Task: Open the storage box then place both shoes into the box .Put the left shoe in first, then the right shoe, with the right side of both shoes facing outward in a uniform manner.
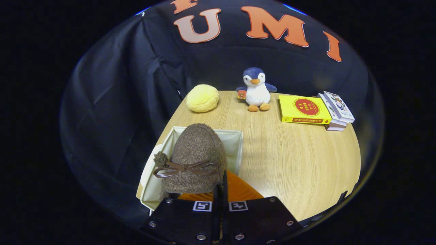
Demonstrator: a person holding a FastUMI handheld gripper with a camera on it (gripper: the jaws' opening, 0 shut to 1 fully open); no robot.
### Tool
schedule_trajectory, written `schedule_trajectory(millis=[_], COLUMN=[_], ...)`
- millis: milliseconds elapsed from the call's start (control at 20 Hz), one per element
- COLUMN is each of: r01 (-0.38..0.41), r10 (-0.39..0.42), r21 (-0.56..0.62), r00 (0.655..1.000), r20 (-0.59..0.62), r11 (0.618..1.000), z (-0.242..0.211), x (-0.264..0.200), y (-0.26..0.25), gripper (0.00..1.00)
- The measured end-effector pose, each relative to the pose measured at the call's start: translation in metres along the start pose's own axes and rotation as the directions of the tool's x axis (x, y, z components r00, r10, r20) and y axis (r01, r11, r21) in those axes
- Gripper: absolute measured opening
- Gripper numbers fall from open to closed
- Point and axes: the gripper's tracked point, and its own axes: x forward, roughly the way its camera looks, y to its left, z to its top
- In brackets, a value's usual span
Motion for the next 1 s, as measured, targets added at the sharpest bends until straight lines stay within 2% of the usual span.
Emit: schedule_trajectory(millis=[200, 350, 450, 650, 900, 1000], r01=[0.019, 0.081, 0.088, 0.085, -0.007, -0.047], r10=[-0.019, -0.084, -0.092, -0.091, 0.0, 0.045], r21=[-0.014, -0.053, -0.049, -0.054, -0.046, -0.013], r00=[0.999, 0.994, 0.991, 0.988, 0.988, 0.991], r20=[-0.033, -0.065, -0.093, -0.127, -0.153, -0.125], r11=[1.0, 0.995, 0.995, 0.995, 0.999, 0.999], z=[-0.009, -0.018, -0.028, -0.038, -0.047, -0.037], x=[0.025, 0.043, 0.05, 0.054, 0.027, 0.012], y=[0.01, 0.001, 0.005, 0.008, 0.014, 0.013], gripper=[0.04, 0.05, 0.06, 0.15, 0.19, 0.22])
